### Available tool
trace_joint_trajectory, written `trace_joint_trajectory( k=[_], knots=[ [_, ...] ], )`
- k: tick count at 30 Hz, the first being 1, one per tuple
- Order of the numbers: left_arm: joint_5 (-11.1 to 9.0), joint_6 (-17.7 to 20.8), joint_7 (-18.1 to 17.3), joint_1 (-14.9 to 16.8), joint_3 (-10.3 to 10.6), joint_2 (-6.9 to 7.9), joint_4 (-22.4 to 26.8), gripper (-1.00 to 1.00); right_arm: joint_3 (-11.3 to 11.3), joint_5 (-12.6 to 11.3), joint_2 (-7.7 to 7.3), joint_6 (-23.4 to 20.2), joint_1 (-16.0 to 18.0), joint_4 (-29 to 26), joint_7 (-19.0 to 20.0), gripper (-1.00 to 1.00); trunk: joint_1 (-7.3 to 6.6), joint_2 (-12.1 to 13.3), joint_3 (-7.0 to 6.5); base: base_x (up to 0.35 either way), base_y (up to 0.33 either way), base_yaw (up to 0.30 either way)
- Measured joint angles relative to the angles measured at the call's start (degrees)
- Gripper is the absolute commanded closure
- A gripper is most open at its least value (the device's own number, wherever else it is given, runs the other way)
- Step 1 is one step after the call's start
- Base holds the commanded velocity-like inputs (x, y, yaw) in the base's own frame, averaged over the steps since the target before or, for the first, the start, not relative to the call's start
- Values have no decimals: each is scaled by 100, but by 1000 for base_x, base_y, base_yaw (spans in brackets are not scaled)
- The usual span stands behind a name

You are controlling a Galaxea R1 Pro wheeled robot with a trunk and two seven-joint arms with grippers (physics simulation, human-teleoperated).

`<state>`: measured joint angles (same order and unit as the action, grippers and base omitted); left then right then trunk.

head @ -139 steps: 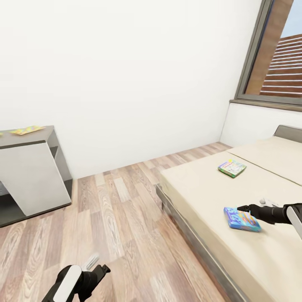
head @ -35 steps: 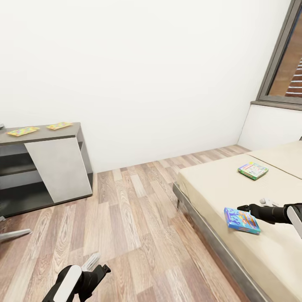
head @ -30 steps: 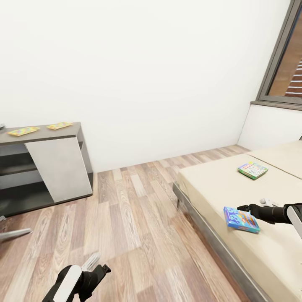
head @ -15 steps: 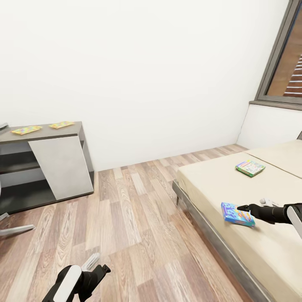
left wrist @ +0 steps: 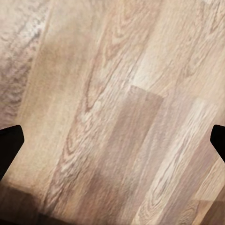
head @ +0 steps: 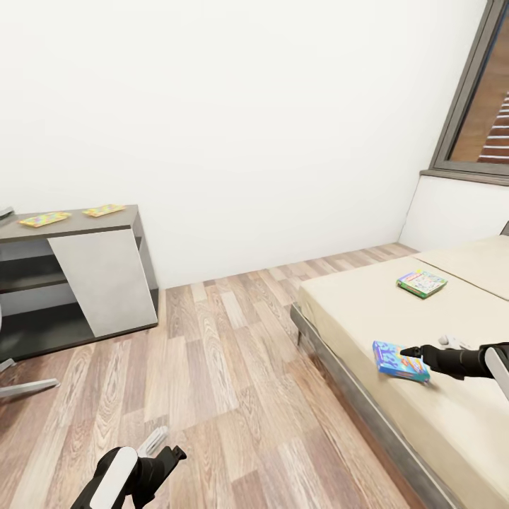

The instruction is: Put all the toys in the child's room - the three board games (two on the bed and one on the table), the two jigsaw puzzles on the table, and the tennis ball on the table - inside the toy box on the table in the child's room.

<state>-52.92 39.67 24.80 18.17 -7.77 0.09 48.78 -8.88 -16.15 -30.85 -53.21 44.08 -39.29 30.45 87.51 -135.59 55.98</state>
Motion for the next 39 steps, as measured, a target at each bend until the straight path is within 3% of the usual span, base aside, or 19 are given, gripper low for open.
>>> trace_joint_trajectory(
  k=[39],
  knots=[
    [0,0,0,0,0,0,0,-100,-18,-11,7,-66,0,81,-3,-100,0,0,0,0,0,19]
  ],
)
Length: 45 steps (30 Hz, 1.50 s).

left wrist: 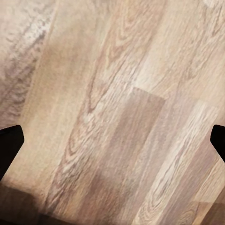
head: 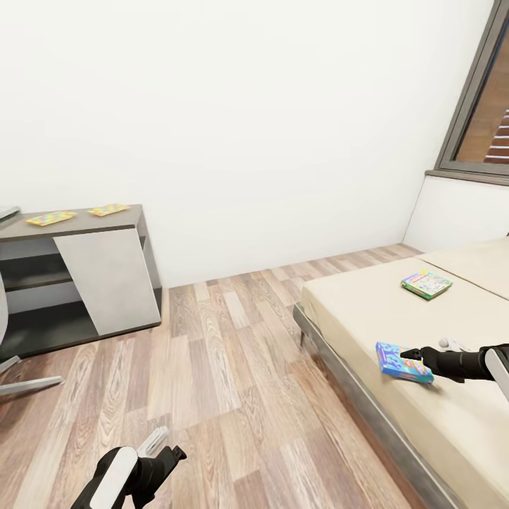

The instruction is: Put all the toys in the child's room - the three board games (two on the bed and one on the table), the two jigsaw puzzles on the table, and the tennis ball on the table - inside the toy box on the table in the child's room.

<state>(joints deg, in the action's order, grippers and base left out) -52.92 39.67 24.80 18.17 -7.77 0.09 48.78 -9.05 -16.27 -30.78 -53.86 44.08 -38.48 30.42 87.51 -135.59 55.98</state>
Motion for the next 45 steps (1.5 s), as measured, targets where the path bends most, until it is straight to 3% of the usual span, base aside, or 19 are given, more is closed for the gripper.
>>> trace_joint_trajectory(
  k=[40,42,45],
  knots=[
    [-16,-3,0,0,21,-13,0,-100,-7,5,-10,14,0,0,2,-100,0,0,0,0,0,23],
    [-16,-31,0,0,48,-35,0,-100,-13,16,-13,43,0,-4,-2,-100,0,0,0,0,0,0],
    [-18,-348,-8,0,301,-51,-3,-100,-24,28,-45,181,0,-32,-5,-100,0,0,0,0,0,0]
  ],
)
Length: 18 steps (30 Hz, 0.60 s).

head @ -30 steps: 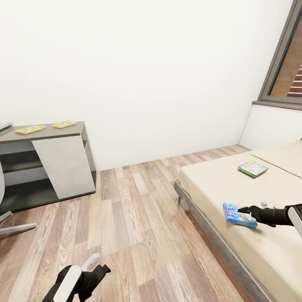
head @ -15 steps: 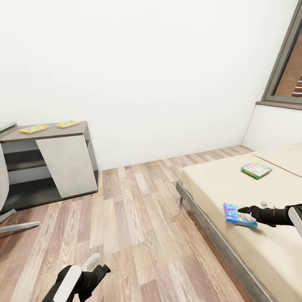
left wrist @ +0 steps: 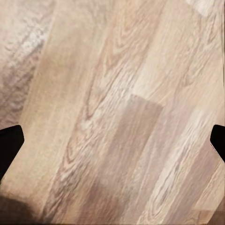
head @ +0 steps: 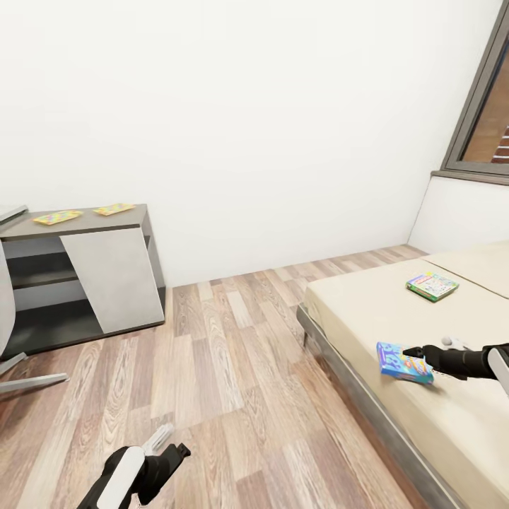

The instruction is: Put all the toys in the child's room - the three board games (two on the bed and one on the table), the two jigsaw puzzles on the table, and the tennis ball on the table - inside the toy box on the table in the child's room.

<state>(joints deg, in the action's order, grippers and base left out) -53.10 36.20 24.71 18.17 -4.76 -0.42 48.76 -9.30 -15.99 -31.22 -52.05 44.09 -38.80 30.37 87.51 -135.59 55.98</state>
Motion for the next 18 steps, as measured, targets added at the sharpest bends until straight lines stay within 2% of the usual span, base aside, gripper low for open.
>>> trace_joint_trajectory(
  k=[2,3,8,11,13,14,18],
  knots=[
    [0,-186,-16,0,144,-2,-3,-100,-1,5,-12,116,2,-17,8,-100,0,0,0,0,0,0],
    [-4,-465,-61,0,343,-13,-9,-100,-9,8,-32,319,6,-42,30,-100,0,0,0,0,0,0],
    [0,-570,-80,0,413,-31,-14,-100,-49,14,-54,450,8,-55,36,-100,0,0,0,0,0,0],
    [2,-601,-117,5,434,-59,-76,-100,-191,19,-113,682,9,-115,45,-100,0,0,0,0,0,0],
    [2,-604,-374,51,550,-74,-270,-100,-357,22,-183,849,12,-235,51,-100,0,0,0,0,0,0],
    [-13,-601,-1000,166,751,-77,-542,-100,-549,19,-304,926,21,-486,56,-100,-1,-1,-1,0,0,0],
    [-7,-608,-1847,514,862,-96,-1133,-100,-869,24,-513,960,17,-1056,46,-100,0,0,0,0,0,0]
  ],
)
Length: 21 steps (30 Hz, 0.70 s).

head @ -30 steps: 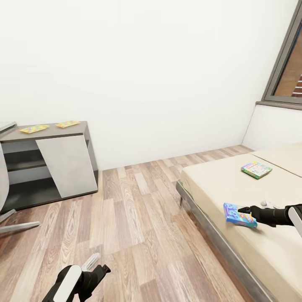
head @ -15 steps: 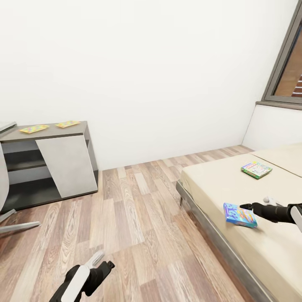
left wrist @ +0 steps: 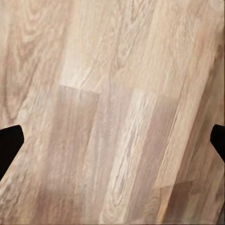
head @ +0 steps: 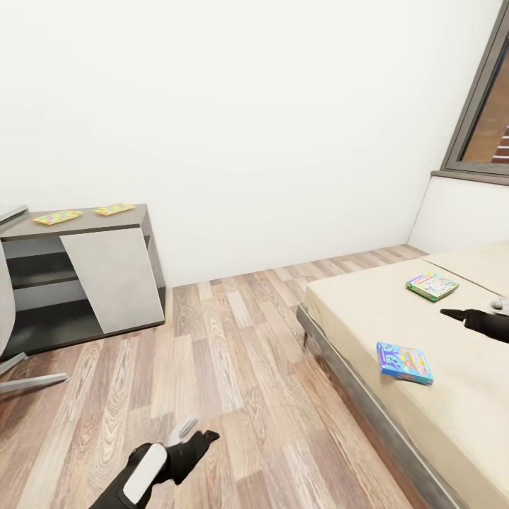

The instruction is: Put all the toys in the child's room - the three board games (two on the bed and one on the table), the two jigsaw puzzles on the table, and the tennis ball on the table - inside the toy box on the table in the child's room.

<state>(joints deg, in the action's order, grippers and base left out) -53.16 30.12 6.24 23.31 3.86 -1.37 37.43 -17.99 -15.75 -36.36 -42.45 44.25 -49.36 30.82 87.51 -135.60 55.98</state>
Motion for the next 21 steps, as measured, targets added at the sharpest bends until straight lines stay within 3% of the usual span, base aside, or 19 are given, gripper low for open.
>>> trace_joint_trajectory(
  k=[4,5,10,15,21],
  knots=[
    [-42,-15,-946,336,78,-17,-389,-100,-356,15,-98,-5,-10,-798,-35,-100,0,0,0,0,0,0],
    [64,-201,-1641,540,191,-19,-549,-100,-641,16,-141,-52,-74,-1420,-51,-100,-1,-1,-1,0,0,0],
    [144,-466,-2151,708,269,-65,-654,-100,-829,27,-111,-224,-380,-2280,-65,-100,0,0,1,0,0,-82],
    [218,-553,-2891,959,340,-168,-737,-100,-926,21,87,-529,-887,-3299,-87,-100,0,0,1,0,0,-211],
    [226,-596,-3294,1107,481,-180,-806,-100,-1118,35,324,-677,-1305,-4026,-97,-100,0,0,1,0,0,-274]
  ],
)
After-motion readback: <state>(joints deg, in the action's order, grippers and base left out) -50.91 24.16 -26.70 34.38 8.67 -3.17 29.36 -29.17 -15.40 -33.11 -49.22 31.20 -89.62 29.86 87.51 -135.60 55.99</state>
